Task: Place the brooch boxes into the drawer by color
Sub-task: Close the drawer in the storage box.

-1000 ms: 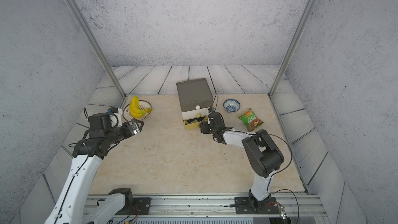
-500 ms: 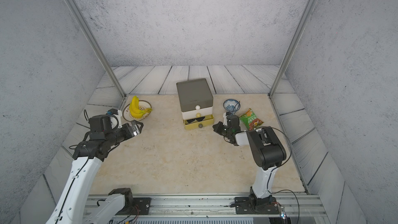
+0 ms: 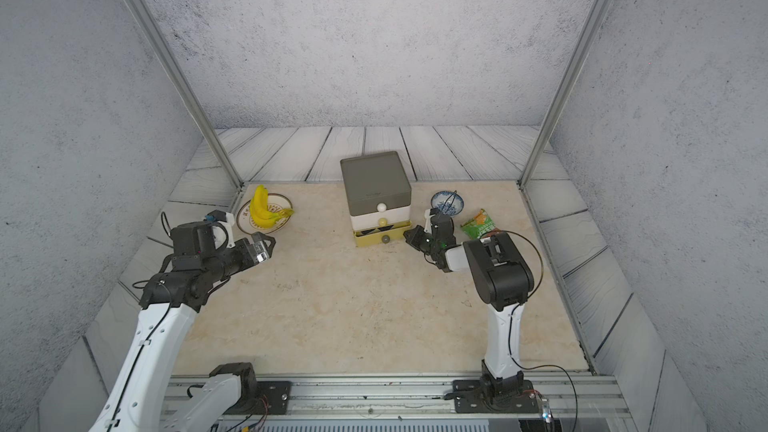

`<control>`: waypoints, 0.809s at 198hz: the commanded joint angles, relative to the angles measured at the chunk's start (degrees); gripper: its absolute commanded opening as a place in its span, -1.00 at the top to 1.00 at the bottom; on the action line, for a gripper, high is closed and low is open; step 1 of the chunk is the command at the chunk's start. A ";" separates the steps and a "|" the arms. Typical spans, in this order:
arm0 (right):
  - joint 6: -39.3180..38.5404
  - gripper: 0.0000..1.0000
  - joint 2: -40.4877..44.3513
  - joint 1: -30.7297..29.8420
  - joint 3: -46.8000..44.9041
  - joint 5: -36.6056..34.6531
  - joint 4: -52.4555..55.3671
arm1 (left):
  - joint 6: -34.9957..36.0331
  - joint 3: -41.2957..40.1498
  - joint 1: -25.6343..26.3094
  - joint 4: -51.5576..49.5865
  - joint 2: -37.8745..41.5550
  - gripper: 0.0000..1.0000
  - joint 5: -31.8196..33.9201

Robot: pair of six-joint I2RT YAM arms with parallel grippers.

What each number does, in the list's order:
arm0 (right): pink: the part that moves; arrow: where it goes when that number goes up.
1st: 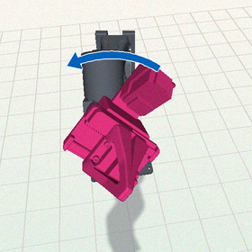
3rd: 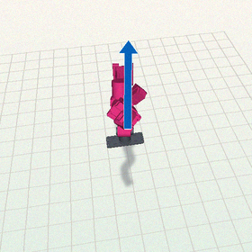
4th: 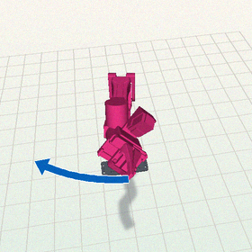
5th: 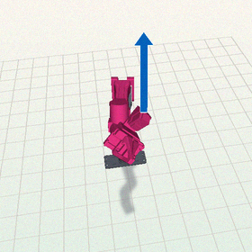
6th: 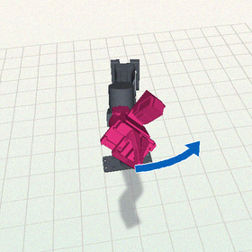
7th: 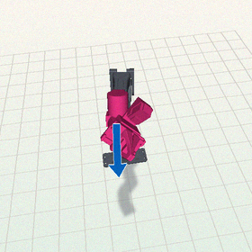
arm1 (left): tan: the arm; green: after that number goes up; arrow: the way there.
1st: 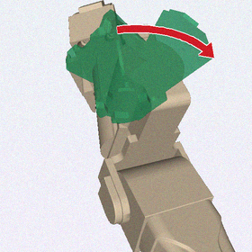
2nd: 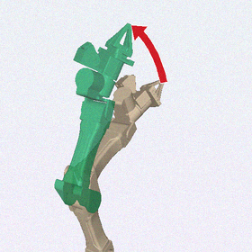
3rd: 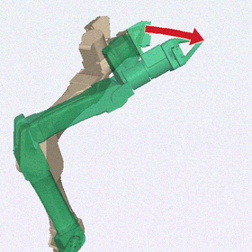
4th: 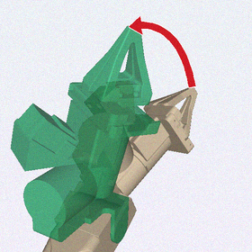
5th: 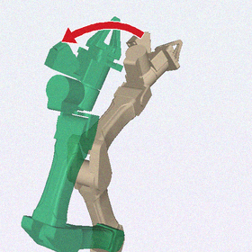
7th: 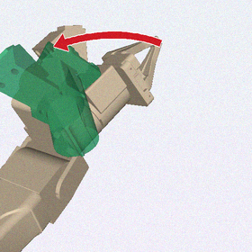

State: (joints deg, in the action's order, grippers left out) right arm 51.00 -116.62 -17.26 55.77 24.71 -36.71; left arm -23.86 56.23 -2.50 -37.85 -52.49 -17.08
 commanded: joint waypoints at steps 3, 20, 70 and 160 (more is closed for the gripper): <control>0.98 1.00 -1.96 -0.67 2.28 -1.94 -1.65 | 1.34 1.90 -0.49 -1.06 0.33 -0.96 0.89; 0.87 1.00 -2.76 -1.54 3.57 -2.44 -1.22 | 1.35 1.65 -0.48 -0.94 0.43 -0.96 1.09; 0.72 1.00 -4.67 -2.26 5.49 -4.11 -1.26 | 1.40 0.90 -0.41 -0.31 0.90 -0.96 1.41; -5.07 -0.29 11.17 -2.26 -9.52 -7.30 2.24 | 5.22 -1.83 -0.49 5.85 0.88 -0.96 9.23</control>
State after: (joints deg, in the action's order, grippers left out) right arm 49.06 -113.71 -19.40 51.22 19.53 -36.27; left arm -21.80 55.99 -2.50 -36.07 -51.90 -12.51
